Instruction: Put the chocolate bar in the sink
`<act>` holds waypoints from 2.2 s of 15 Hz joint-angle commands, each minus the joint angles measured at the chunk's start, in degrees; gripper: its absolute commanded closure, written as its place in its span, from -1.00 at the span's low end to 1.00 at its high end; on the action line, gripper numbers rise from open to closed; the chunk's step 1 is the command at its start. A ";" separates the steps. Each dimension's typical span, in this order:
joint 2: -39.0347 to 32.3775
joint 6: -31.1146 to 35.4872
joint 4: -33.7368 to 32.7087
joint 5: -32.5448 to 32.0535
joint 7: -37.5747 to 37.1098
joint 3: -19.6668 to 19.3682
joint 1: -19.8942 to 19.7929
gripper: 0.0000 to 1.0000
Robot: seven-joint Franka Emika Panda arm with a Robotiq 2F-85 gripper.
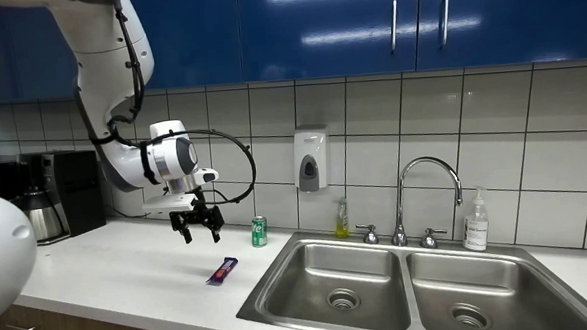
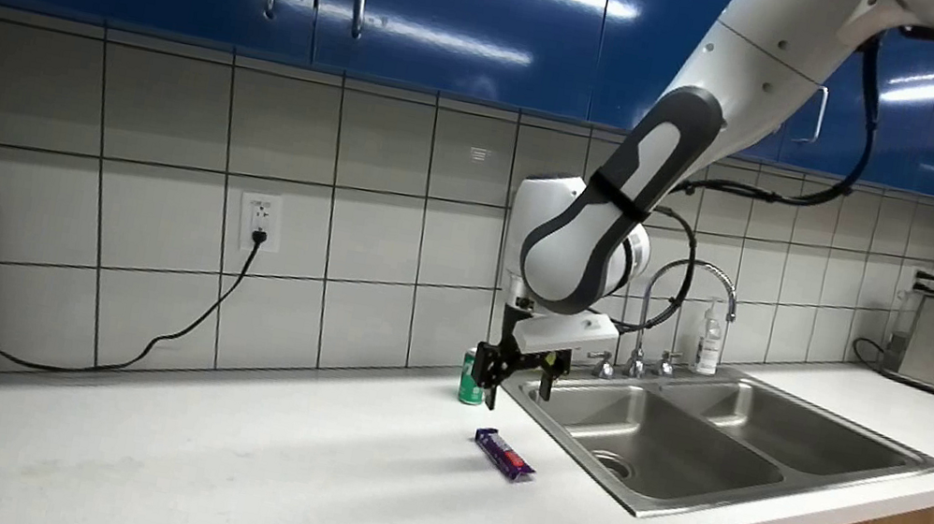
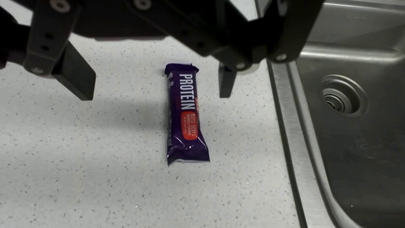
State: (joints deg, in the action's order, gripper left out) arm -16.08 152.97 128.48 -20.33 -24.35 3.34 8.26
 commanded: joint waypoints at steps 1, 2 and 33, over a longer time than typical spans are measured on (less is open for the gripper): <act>-5.46 -0.45 -5.07 0.40 -0.08 -2.79 2.98 -1.00; -6.66 -0.48 -6.02 0.29 -0.15 -3.50 3.70 -1.00; -20.25 0.37 -16.13 1.32 0.57 -11.37 8.89 -1.00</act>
State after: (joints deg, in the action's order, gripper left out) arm -36.17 152.97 112.24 -19.56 -24.35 -6.87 16.11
